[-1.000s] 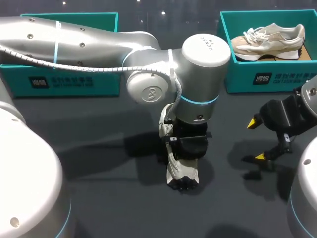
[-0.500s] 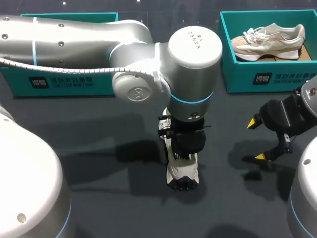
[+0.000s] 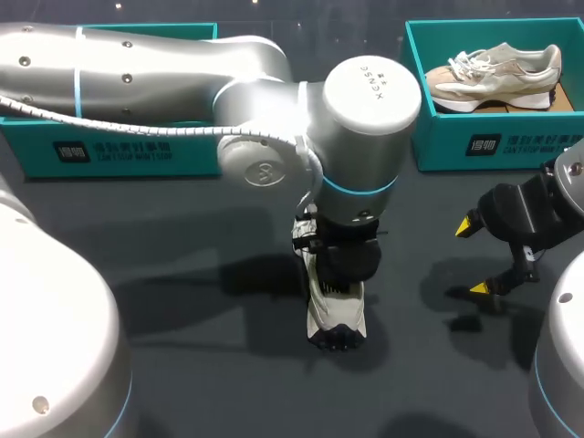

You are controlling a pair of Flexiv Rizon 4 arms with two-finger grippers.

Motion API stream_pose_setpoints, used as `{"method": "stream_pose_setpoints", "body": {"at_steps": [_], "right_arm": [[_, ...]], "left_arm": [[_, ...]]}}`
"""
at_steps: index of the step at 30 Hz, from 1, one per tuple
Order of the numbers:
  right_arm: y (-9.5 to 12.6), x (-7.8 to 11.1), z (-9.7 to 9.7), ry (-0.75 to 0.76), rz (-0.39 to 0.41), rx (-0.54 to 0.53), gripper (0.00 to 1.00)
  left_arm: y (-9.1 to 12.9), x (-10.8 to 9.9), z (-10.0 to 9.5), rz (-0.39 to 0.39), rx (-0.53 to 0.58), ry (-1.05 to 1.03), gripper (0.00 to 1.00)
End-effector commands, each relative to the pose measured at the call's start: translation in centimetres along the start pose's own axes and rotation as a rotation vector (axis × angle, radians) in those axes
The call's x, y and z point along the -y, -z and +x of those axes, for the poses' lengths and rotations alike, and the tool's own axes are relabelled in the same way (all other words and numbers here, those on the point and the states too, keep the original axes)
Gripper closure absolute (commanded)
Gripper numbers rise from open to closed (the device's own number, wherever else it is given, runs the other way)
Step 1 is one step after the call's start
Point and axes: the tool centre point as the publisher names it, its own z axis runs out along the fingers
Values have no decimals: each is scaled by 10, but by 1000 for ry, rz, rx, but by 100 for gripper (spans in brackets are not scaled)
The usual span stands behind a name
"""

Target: Take the shoe out of the shoebox, open the shoe tongue, remove and reinsert the insole, then place the shoe into the shoebox

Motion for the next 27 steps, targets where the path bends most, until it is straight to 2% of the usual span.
{"method": "stream_pose_setpoints", "body": {"at_steps": [1, 2, 16, 27], "right_arm": [[1, 0, 2, 0, 3, 2, 0], [1, 0, 2, 0, 3, 2, 0], [1, 0, 2, 0, 3, 2, 0], [1, 0, 2, 0, 3, 2, 0]], "left_arm": [[-3, 0, -2, -6, -19, 9, 22], [-4, -2, 0, -7, -23, 16, 0], [1, -16, 11, 7, -29, 38, 0], [11, -33, 9, 10, -12, 47, 0]]}}
